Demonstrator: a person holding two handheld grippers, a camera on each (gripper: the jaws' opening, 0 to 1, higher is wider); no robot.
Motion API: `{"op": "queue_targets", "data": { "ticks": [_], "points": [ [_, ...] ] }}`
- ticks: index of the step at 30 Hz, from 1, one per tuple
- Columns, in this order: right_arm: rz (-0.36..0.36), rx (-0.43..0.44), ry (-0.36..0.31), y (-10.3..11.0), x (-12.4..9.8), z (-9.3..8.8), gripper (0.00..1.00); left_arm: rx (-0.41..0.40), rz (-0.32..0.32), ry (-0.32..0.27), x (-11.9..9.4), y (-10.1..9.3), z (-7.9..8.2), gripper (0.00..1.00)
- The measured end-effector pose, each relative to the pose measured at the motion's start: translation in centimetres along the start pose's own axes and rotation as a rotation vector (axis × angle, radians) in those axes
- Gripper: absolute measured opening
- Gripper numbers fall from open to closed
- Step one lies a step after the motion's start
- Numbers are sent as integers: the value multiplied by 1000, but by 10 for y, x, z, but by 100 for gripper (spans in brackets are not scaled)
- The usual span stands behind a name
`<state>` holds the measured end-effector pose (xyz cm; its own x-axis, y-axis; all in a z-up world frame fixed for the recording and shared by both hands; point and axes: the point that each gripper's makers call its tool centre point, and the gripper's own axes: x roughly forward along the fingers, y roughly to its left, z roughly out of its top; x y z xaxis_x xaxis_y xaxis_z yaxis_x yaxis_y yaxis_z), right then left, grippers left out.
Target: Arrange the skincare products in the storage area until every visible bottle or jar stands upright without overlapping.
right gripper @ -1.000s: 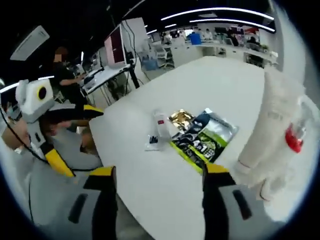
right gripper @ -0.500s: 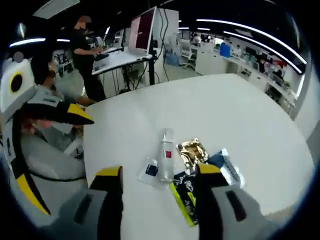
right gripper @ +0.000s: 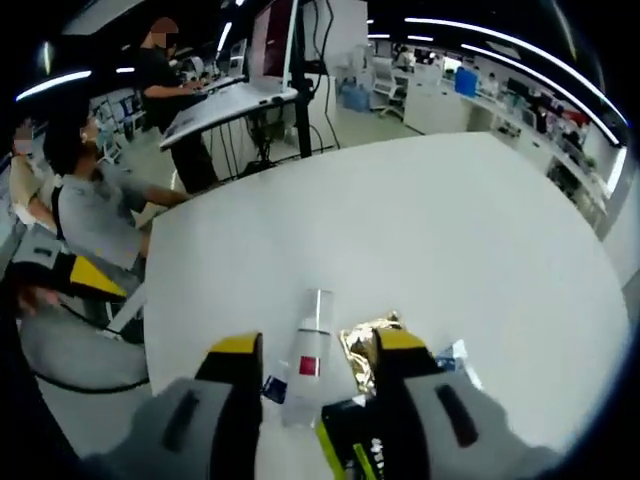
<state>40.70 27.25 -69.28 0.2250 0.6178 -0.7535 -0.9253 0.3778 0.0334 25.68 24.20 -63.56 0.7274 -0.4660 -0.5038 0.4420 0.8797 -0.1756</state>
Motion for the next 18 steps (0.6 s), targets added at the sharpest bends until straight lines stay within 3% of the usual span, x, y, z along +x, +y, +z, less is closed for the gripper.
{"op": "queue_targets", "data": {
  "ticks": [9, 18],
  "points": [
    [-4, -31, 72, 5, 40, -4, 40, -21, 12, -3, -1, 3, 0, 90],
    [-19, -81, 131, 8, 56, -10, 31, -32, 21, -4, -2, 5, -1, 89]
  ]
}}
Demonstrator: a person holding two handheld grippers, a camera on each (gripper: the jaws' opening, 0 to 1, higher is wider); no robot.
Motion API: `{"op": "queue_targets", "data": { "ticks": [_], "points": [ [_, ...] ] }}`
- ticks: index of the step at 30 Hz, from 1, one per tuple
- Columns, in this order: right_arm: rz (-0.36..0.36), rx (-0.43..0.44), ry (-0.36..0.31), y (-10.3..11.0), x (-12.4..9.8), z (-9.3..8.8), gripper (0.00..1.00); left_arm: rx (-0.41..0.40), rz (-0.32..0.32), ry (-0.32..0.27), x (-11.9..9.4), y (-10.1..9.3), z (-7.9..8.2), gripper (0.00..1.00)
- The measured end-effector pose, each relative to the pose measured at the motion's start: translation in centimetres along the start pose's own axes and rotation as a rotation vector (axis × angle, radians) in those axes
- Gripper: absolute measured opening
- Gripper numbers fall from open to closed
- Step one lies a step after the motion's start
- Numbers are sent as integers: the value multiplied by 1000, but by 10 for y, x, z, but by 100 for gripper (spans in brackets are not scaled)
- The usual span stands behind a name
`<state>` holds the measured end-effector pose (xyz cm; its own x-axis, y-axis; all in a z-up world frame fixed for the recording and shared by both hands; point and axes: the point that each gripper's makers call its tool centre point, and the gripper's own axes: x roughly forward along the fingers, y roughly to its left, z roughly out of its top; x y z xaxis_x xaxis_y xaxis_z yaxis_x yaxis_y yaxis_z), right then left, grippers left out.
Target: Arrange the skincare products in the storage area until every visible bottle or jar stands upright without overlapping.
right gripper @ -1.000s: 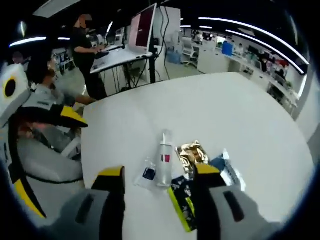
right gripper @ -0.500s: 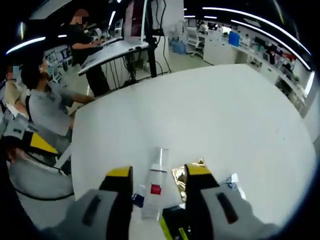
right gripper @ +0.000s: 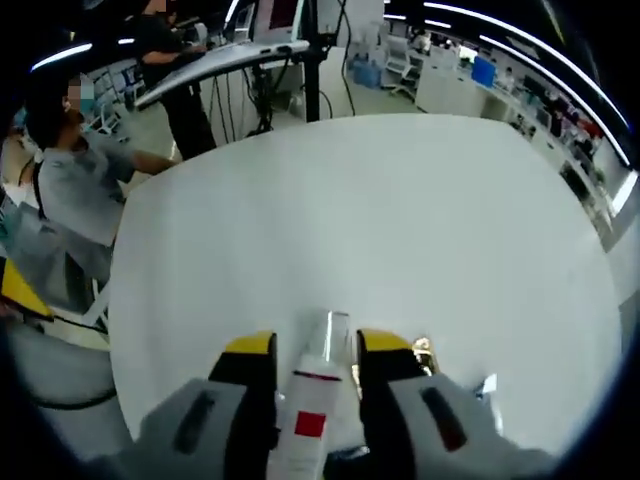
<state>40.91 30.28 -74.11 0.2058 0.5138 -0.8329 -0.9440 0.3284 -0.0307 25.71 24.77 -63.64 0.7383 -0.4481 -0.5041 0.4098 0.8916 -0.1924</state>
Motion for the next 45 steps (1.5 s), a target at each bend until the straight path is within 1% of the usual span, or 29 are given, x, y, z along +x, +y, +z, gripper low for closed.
{"op": "queue_targets", "data": {
  "ticks": [4, 6, 11, 14, 16, 19, 20, 22, 23, 24, 25, 29, 33, 38, 40, 42, 43, 44, 45],
  "points": [
    [11, -13, 23, 0, 4, -3, 23, -2, 2, 1, -1, 0, 0, 88],
    [16, -6, 36, -2, 6, -5, 23, -2, 3, 0, -1, 0, 0, 88],
    [-1, -10, 29, -4, 8, -4, 21, -2, 3, 5, -1, 0, 0, 88],
    [3, -8, 30, -3, 6, -3, 21, -5, 3, 6, -1, 0, 0, 88],
    [28, 37, 28, 4, 5, -3, 20, -6, 3, 6, -1, 0, 0, 87],
    [12, 3, 18, 8, 3, -5, 20, -5, 4, 8, -1, 0, -1, 87],
    [17, 0, 19, 5, 5, -4, 20, -5, 4, 9, -1, 0, -1, 87],
    [25, -4, 14, 6, 3, -5, 20, -5, 4, 10, -1, 0, -1, 87],
    [30, -8, 6, 7, 2, -5, 20, -4, 4, 11, 0, 0, -1, 87],
    [52, -18, -18, 10, 1, -3, 20, -3, 4, 13, 0, 0, -1, 87],
    [58, -27, -39, 11, -1, 0, 20, -3, 4, 13, 0, 0, -1, 86],
    [50, -20, -61, 9, -9, 1, 20, -2, 3, 17, 0, 0, -1, 86],
    [49, 14, -101, 10, -20, 3, 19, -2, 2, 20, 1, 0, -2, 86],
    [41, 26, -153, 12, -38, 6, 19, -3, 1, 22, 2, 1, -3, 86],
    [36, 40, -172, 11, -45, 5, 19, -2, 0, 25, 2, 1, -3, 86],
    [38, 80, -199, 11, -53, 7, 19, -4, 2, 27, 2, 1, -4, 86],
    [43, 102, -213, 12, -57, 8, 19, -13, 0, 26, 2, 1, -4, 86],
    [47, 126, -243, 13, -65, 10, 19, -26, -1, 24, 1, 2, -3, 86],
    [46, 132, -252, 13, -69, 9, 19, -41, 1, 19, 1, 4, -3, 86]
  ]
}}
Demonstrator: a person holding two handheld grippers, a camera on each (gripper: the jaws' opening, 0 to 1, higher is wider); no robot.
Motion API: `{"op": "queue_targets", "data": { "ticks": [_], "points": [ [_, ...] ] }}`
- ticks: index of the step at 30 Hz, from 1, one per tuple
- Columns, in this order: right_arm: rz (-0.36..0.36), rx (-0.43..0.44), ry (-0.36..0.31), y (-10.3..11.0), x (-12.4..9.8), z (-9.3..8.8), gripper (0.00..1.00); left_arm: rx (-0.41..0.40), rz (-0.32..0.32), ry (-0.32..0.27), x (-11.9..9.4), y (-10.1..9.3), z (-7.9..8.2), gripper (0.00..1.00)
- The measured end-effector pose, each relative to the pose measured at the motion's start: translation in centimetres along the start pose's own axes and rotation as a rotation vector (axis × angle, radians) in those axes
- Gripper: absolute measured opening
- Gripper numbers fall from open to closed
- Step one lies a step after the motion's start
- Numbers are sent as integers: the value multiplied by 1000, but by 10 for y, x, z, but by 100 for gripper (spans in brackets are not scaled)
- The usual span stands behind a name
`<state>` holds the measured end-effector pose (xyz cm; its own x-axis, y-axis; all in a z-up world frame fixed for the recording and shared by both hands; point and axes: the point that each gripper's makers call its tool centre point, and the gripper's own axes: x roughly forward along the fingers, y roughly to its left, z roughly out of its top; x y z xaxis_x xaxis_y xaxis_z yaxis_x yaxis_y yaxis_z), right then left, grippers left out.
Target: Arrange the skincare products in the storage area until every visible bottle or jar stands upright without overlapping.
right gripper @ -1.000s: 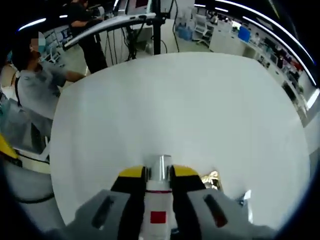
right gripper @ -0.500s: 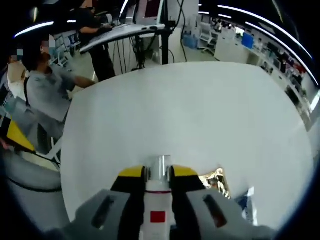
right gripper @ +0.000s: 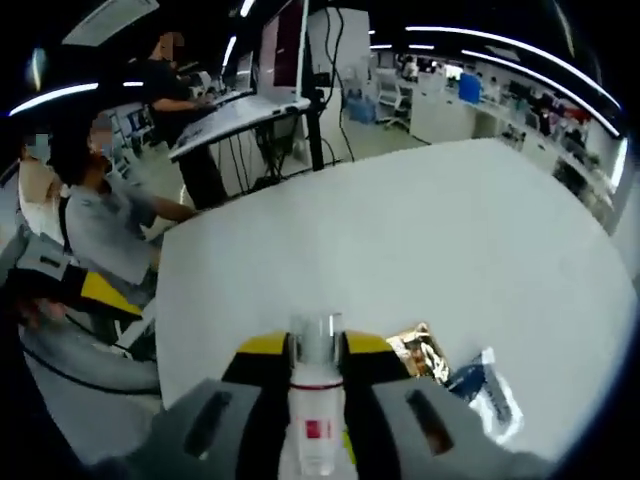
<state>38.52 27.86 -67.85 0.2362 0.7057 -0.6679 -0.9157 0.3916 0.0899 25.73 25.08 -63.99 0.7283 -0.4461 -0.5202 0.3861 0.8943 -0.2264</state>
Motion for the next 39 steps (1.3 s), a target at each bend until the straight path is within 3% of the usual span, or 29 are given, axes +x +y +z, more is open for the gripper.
{"op": "queue_targets", "data": {
  "ticks": [7, 12, 23, 39],
  "points": [
    [-29, 61, -85, 2, -32, 5, 19, -44, -1, -10, -1, 2, 1, 86],
    [-62, 41, -132, 6, -54, 10, 19, -12, -4, 13, 1, -2, -2, 86],
    [-133, 131, -283, 14, -110, 13, 19, 51, -20, 64, 5, -11, -5, 84],
    [-251, 261, -448, 27, -167, 11, 19, 156, -132, 29, 25, -59, 39, 79]
  ]
}}
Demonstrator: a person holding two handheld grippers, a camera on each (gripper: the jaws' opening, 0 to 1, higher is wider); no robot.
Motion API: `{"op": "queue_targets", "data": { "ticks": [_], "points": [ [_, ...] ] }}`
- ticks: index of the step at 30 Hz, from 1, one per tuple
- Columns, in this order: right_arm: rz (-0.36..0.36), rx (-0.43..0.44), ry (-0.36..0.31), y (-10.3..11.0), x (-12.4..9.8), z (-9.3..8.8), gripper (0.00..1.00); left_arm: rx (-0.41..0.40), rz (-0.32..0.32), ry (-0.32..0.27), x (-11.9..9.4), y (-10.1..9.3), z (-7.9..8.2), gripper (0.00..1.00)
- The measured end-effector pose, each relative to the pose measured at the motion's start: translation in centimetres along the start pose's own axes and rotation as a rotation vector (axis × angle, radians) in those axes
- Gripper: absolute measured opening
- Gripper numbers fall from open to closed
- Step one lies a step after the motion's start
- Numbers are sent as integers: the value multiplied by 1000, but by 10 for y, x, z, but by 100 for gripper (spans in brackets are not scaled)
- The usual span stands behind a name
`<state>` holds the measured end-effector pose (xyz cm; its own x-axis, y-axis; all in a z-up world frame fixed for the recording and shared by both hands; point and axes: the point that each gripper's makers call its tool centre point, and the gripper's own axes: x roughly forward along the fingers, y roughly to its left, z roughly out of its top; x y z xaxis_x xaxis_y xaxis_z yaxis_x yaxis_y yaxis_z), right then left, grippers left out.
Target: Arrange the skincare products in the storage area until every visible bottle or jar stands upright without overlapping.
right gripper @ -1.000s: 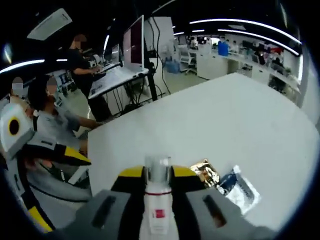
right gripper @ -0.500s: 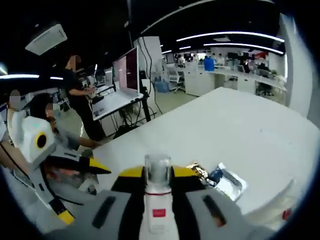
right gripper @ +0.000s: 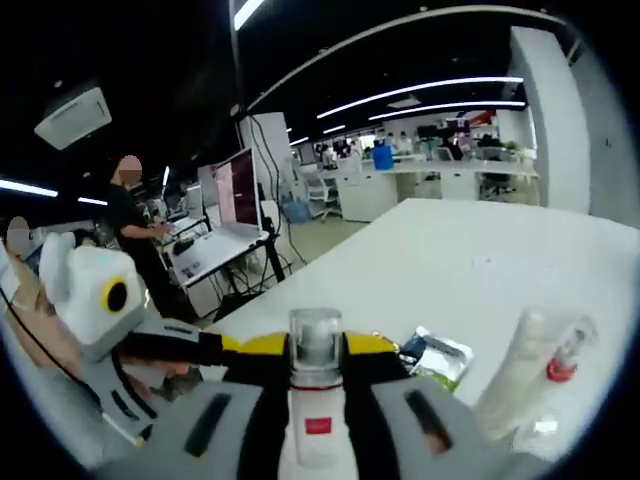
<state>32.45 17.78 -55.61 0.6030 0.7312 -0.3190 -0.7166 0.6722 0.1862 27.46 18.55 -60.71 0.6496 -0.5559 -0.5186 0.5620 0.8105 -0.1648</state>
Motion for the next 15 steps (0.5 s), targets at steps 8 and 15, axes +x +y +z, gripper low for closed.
{"op": "queue_targets", "data": {
  "ticks": [8, 15],
  "points": [
    [-54, 20, -51, -1, -25, 7, 19, 49, -87, -12, 14, -31, 16, 66],
    [-102, -23, -63, -4, -44, 6, 19, 73, -138, -47, 20, -50, 32, 44]
  ]
}}
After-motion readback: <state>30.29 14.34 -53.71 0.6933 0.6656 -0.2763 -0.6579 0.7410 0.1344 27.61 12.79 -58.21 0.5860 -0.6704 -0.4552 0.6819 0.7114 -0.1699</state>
